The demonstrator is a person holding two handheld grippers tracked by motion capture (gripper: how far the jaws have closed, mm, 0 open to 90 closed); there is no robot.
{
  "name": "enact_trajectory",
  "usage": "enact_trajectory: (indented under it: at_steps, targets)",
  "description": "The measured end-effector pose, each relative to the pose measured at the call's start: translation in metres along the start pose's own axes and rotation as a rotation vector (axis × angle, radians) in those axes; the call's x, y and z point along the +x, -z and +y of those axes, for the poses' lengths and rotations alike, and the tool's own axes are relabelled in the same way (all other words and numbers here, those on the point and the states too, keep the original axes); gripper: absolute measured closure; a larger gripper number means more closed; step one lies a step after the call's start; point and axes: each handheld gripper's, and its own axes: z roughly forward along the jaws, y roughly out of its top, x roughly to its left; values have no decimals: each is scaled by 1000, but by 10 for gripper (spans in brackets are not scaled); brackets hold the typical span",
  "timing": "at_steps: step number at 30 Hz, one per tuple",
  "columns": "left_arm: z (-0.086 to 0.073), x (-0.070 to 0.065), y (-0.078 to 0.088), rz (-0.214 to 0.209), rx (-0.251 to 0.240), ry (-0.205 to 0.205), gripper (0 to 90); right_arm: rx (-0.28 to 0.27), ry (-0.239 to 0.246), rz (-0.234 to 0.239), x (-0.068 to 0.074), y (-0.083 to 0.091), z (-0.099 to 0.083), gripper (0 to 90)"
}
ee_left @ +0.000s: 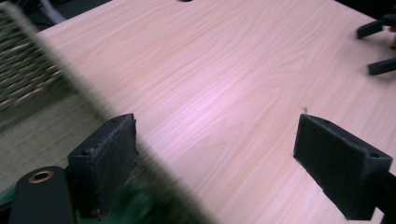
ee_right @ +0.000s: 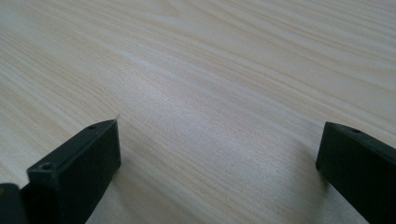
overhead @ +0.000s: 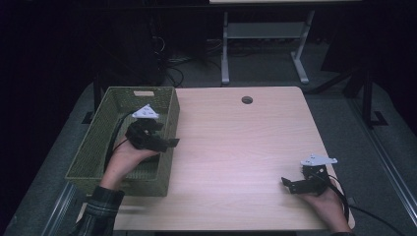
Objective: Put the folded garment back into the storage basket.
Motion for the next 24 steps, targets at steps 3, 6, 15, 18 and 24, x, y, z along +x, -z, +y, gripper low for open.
enact_trajectory:
  at_steps: [3, 6, 15, 18, 24]
  targets:
    - [5, -16, -11, -16, -8, -10, 129, 0, 0, 0, 0, 0, 0, 0]
    - [8, -30, -25, -34, -8, -28, 129, 0, 0, 0, 0, 0, 0, 0]
    - [6, -75, -72, -81, 8, -80, 129, 0, 0, 1, 0, 0, 0, 0]
    - [0, -84, -87, -84, 30, -97, 128, 0, 1, 2, 0, 0, 0, 0]
    - [-15, -92, -111, -79, 57, -115, 128, 0, 2, 2, 0, 0, 0, 0]
